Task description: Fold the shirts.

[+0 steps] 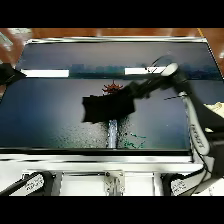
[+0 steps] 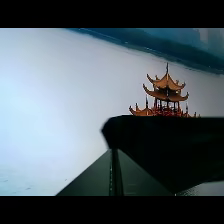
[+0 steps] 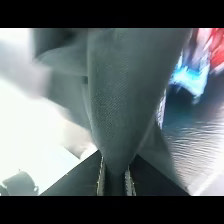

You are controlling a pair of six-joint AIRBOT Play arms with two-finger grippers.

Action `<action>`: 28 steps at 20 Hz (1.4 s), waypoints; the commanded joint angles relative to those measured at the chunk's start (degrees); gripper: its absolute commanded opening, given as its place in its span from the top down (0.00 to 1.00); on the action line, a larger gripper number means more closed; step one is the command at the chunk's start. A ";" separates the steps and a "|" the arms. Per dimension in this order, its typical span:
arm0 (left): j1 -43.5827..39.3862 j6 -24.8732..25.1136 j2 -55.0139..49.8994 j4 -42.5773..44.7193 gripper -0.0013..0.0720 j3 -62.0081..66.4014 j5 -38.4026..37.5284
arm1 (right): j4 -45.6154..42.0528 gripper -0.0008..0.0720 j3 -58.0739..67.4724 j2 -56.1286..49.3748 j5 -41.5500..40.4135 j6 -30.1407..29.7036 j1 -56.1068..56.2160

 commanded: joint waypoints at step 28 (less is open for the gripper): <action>-10.91 -1.31 0.04 -0.35 0.94 -0.02 -2.38 | 5.16 0.88 17.27 11.45 -10.56 -12.28 -49.03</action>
